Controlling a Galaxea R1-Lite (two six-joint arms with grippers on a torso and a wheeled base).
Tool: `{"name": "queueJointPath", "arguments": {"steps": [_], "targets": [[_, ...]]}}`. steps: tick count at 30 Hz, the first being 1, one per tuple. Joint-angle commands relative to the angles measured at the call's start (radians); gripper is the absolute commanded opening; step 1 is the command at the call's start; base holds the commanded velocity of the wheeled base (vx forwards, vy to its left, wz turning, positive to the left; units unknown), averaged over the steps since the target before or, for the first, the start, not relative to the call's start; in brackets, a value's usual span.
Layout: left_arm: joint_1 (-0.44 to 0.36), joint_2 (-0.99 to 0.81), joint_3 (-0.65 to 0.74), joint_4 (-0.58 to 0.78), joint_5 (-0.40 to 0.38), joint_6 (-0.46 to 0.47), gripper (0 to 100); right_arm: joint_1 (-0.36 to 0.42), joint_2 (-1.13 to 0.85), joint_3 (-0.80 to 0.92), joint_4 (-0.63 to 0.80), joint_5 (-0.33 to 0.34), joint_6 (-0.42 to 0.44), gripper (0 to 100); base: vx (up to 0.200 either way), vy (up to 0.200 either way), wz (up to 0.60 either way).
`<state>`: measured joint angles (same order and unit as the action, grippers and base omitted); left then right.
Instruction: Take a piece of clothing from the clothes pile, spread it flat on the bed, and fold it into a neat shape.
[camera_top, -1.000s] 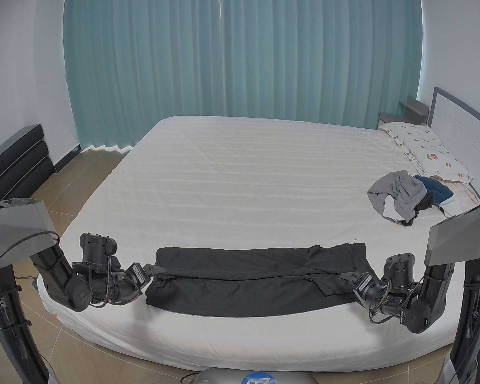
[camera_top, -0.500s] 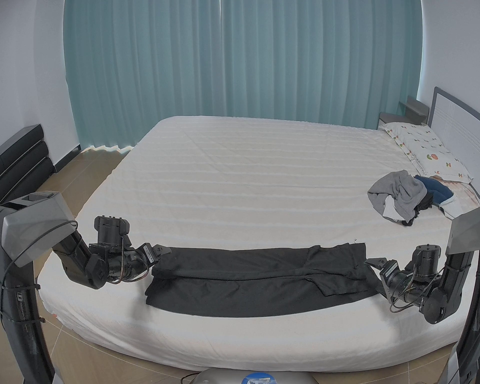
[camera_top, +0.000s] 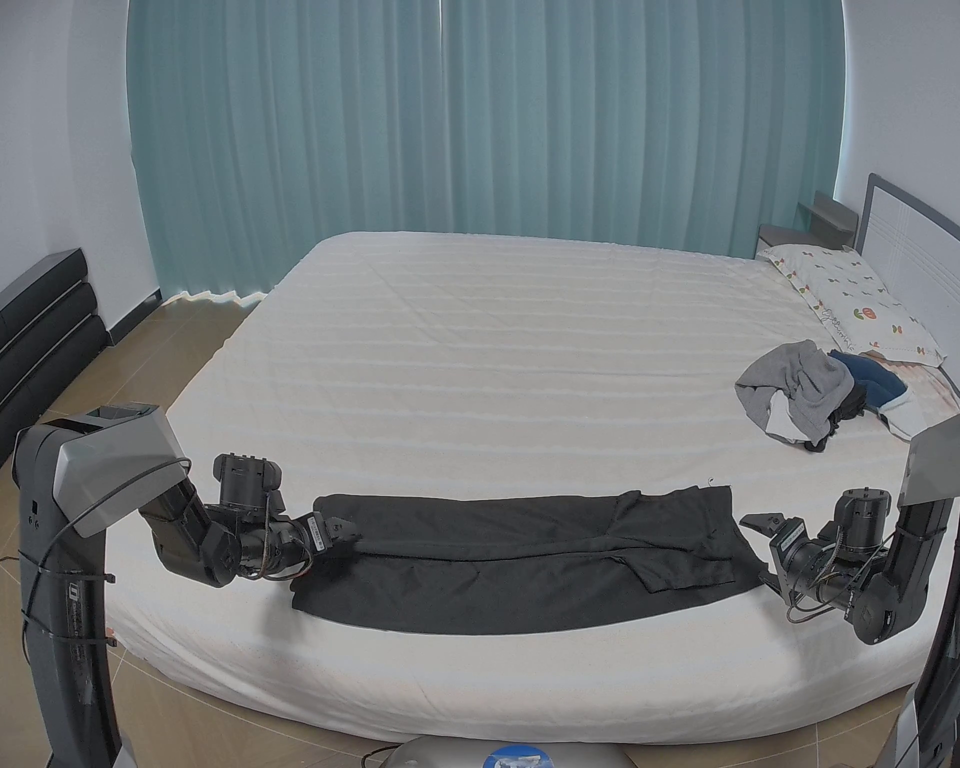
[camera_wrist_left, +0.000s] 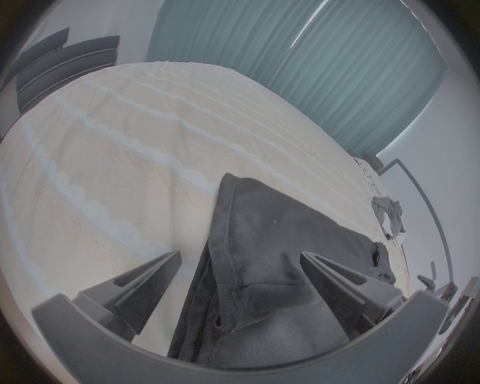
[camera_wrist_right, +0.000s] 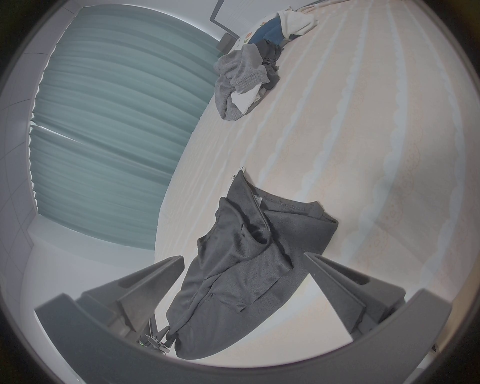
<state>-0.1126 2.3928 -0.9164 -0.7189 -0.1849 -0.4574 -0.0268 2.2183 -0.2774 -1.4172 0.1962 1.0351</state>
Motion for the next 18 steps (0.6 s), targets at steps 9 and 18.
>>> {"name": "queueJointPath", "arguments": {"steps": [9,18], "targets": [[-0.016,0.023,0.001,-0.005,0.001,0.062,100,0.011,0.004,0.004,0.001,0.0,0.0,100,0.0,0.0,0.0],[-0.015,0.019,0.005,-0.008,0.013,0.063,0,0.013,0.006,0.006,0.0,0.002,0.0,100,0.0,0.0,0.0]]}}
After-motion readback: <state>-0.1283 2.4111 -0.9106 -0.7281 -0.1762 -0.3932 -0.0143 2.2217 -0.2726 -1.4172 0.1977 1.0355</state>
